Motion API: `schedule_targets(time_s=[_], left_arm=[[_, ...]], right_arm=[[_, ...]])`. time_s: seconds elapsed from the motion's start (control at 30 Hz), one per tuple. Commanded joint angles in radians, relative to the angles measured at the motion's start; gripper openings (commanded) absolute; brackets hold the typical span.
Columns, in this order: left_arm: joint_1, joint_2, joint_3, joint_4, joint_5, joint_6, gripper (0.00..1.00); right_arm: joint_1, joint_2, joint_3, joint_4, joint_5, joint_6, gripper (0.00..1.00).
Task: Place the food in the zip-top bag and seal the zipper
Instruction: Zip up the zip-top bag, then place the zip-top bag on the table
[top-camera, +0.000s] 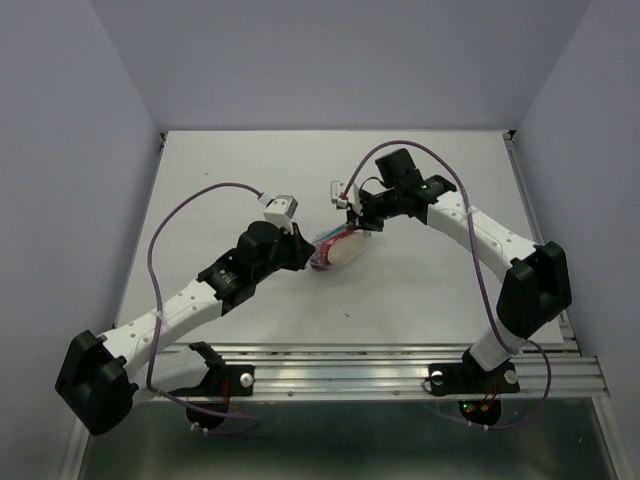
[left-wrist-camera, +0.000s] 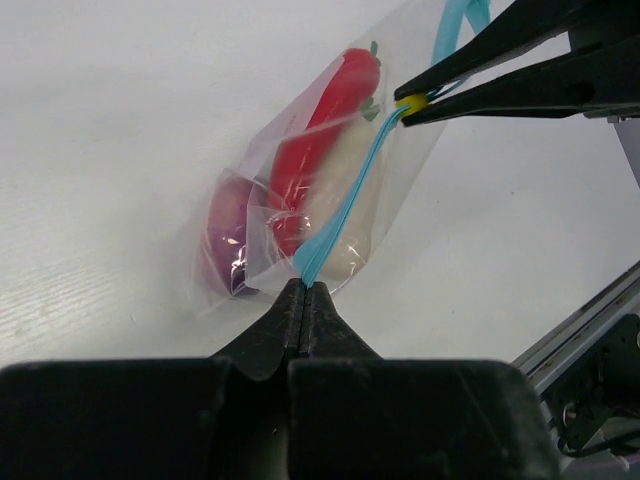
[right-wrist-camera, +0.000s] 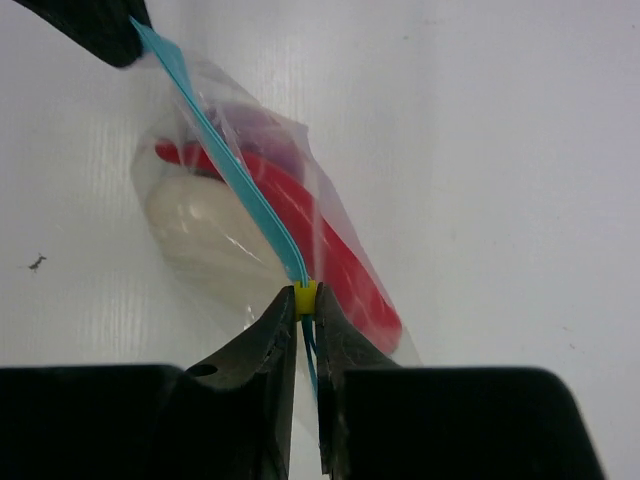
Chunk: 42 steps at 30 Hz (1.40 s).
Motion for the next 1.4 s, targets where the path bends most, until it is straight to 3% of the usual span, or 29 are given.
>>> schedule_targets(time_s=[0.0,0.3,0.5,0.63,0.77,0.83,1.03,1.13,1.2,1.3,1.37], left_arm=[[0.002,-0.072,-0.013,-0.115,-0.129,-0.049,0.00],[0.002,-0.091,-0.004,-0.164,-0.189,-0.067,0.00],[0.002,-0.102,0.024,-0.205,-0.229,-0.062,0.00],[0.002,-0.100,0.040,-0.185,-0.221,-0.033,0.00],[0.002,0.016,0.155,-0.159,-0.241,0.026,0.00],[0.002,0.074,0.235,-0.162,-0.282,0.069,0.00],[0.000,0.153,0.306,-0.178,-0.400,0.136,0.00],[-0.003,0.155,0.256,-0.143,-0.367,0.105,0.00],[-0.004,0.165,0.173,-0.098,-0.283,0.073,0.00],[-0.023,0.178,0.122,-0.038,-0.250,0.034,0.02],[-0.053,0.193,0.088,-0.030,-0.235,0.016,0.03]], right_arm=[[-0.118,0.007,0.022,0.008,0.232,-0.020,0.01],[-0.264,0.034,0.071,0.035,0.317,0.017,0.01],[-0.295,0.046,0.076,0.072,0.297,0.022,0.01],[-0.295,0.048,0.076,0.081,0.198,0.017,0.01],[-0.295,0.033,0.050,0.226,-0.023,0.089,0.05],[-0.282,0.030,0.041,0.361,-0.030,0.159,0.06],[-0.244,-0.021,-0.106,0.713,0.128,0.282,0.09],[-0.233,-0.044,-0.211,0.809,0.206,0.304,0.11],[-0.233,-0.062,-0.325,0.982,0.326,0.452,0.14],[-0.223,-0.087,-0.432,1.101,0.363,0.525,0.22],[-0.212,-0.107,-0.519,1.118,0.375,0.577,0.36]])
